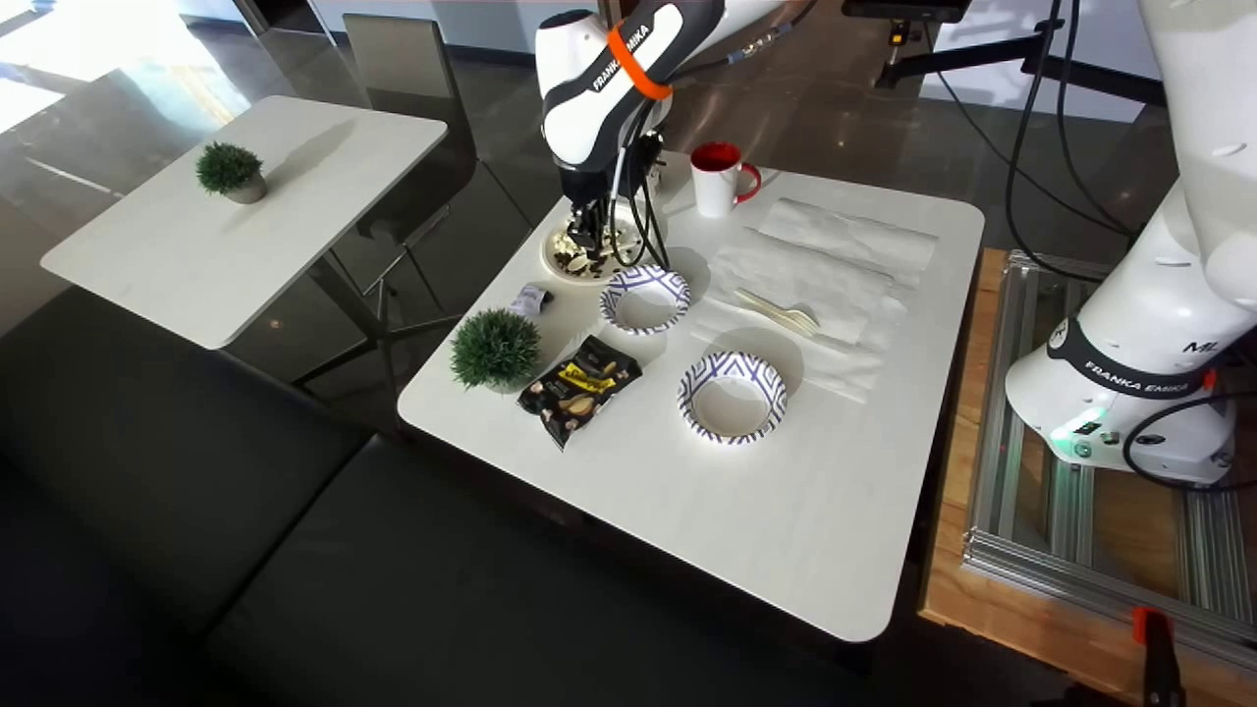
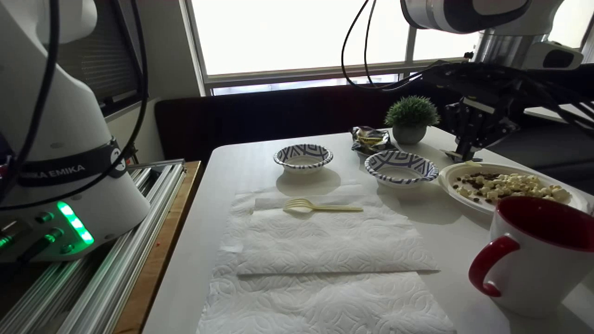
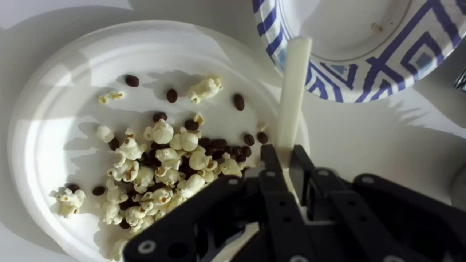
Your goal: Pick up the spoon from the table and scoop some of the contents in the bowl and pour them in the other bowl
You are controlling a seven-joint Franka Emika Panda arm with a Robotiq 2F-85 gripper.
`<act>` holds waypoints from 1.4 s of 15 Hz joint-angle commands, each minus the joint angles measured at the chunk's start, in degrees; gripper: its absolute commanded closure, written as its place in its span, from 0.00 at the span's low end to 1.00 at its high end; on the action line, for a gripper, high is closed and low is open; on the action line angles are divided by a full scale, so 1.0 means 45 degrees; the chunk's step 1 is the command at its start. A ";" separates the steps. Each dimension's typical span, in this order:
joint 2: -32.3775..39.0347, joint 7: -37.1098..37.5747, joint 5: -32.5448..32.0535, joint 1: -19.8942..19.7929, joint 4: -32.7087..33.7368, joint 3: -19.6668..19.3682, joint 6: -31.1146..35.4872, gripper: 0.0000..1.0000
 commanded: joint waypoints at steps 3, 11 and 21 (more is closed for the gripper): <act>0.0956 0.0390 0.0735 -0.0226 0.1867 0.0148 -0.2324 0.97; 0.1988 0.0924 0.1598 -0.0499 0.3636 0.0008 -0.4067 0.97; 0.3140 0.1650 0.2136 -0.0613 0.5472 -0.0006 -0.5440 0.97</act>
